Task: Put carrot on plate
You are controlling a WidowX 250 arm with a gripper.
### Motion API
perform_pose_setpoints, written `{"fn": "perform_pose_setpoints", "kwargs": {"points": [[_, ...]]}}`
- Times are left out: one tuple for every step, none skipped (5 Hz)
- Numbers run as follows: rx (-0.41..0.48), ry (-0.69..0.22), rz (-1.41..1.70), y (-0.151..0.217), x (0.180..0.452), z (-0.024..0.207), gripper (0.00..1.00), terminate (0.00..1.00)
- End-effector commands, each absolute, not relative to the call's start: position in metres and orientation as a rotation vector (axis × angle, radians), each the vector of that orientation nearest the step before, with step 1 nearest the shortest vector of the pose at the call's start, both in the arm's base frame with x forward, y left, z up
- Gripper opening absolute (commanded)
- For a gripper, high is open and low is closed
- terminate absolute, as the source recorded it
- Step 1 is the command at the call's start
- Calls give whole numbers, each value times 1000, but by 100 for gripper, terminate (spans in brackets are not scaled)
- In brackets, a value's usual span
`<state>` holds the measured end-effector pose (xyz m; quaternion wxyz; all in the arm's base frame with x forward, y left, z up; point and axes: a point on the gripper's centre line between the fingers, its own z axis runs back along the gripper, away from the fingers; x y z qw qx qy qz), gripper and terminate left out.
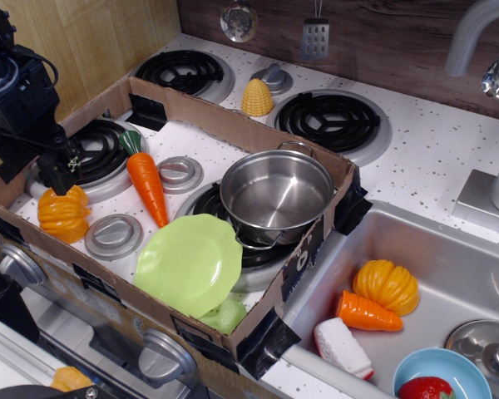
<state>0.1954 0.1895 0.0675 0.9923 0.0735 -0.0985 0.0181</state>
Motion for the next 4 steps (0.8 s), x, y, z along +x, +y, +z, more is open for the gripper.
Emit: {"fn": "perform_pose_setpoints", "kwargs": {"points": [[147, -197, 36, 190, 195, 67, 100, 0], [185, -261, 74, 197, 214, 78, 100, 0], [202, -267, 118, 200, 239, 89, 100, 0], [225, -270, 232, 193, 251, 94, 100, 0]]}}
